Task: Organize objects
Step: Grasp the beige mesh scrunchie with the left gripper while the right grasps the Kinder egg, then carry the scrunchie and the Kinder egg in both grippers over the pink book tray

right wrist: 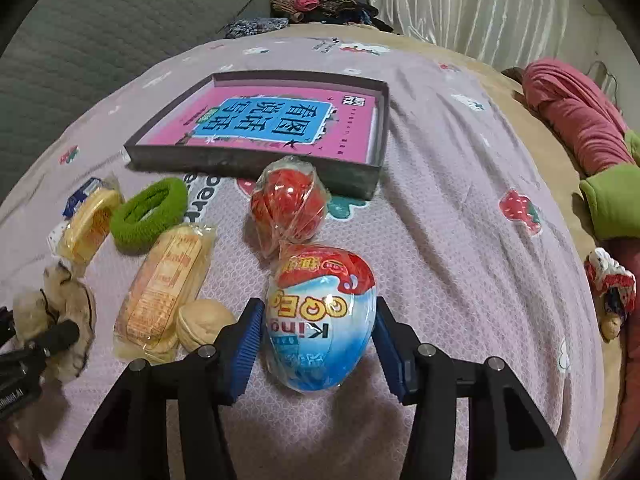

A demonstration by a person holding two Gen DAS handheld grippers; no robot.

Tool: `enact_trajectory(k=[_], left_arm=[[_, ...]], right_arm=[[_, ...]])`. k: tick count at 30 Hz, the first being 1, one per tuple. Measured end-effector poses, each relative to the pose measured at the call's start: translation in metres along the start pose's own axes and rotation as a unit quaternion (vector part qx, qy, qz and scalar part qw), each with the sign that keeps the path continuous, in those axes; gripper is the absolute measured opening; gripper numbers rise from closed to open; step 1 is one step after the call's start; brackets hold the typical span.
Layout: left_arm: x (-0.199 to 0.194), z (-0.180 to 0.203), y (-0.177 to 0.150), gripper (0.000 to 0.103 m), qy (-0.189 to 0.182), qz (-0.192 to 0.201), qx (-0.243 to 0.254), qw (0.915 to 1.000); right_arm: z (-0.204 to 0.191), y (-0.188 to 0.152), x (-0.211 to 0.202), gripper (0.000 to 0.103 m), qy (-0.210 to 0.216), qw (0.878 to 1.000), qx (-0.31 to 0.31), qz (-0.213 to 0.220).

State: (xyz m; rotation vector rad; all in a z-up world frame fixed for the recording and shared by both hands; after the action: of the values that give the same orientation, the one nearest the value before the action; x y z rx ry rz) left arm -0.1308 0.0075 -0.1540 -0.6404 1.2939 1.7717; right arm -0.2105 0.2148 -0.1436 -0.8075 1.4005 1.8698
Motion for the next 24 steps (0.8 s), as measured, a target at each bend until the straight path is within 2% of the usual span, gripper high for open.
enact_trajectory(k=[2,6,13,24], left_arm=[[0.000,-0.001,0.000,0.027,-0.005,0.000,-0.002,1.0000],[-0.003,-0.002,-0.001,0.021,-0.022,0.001,-0.007,0.9997],[-0.008,0.000,0.000,0.017,-0.037,0.007,-0.008,0.9992],[-0.024,0.012,0.003,0.017,-0.037,0.024,0.014,0.9989]], right_arm=[[0.000,0.000,-0.002,0.053,0.000,1.000,-0.002,0.004],[0.004,0.001,-0.011,0.053,0.008,1.000,0.005,0.014],[0.007,0.003,-0.034,0.053,0.031,0.999,0.020,0.033],[-0.004,-0.001,-0.064,0.053,0.064,0.996,0.020,0.056]])
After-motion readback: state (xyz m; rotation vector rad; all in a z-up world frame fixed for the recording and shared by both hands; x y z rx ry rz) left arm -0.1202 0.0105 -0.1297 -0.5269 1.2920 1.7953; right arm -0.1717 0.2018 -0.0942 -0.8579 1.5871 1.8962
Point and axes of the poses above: each gripper's, at about its wrist camera, not at the fingertips, and x roughly the way its jaws point, z to its right, y to its top, the point moved 7 cm from there along x, roughly the way its jaws point, and after that the axes turned 14 degrees about -y, right-handed, at the moved point
